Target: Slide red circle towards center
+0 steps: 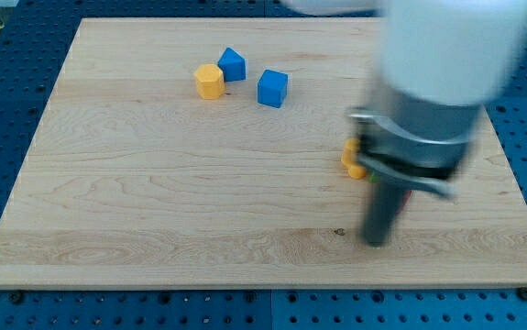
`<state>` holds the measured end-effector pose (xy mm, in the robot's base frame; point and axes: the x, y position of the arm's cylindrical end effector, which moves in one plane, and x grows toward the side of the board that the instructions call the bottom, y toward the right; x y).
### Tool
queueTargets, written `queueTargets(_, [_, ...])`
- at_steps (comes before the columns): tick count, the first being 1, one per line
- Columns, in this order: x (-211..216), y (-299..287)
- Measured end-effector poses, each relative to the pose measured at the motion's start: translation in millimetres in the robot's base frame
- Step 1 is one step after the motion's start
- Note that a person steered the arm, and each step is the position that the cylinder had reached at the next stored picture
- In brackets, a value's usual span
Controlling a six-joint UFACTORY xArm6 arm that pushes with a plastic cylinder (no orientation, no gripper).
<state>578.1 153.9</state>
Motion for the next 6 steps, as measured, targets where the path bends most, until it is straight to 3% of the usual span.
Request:
queueTargets(1, [-52.4,76.7])
queueTargets(2, [-77.8,36.5])
queueTargets(4, [-26.2,18.8])
queueTargets(5, [-42.1,-54.2])
queueTargets(6, [-33.4,-78.5])
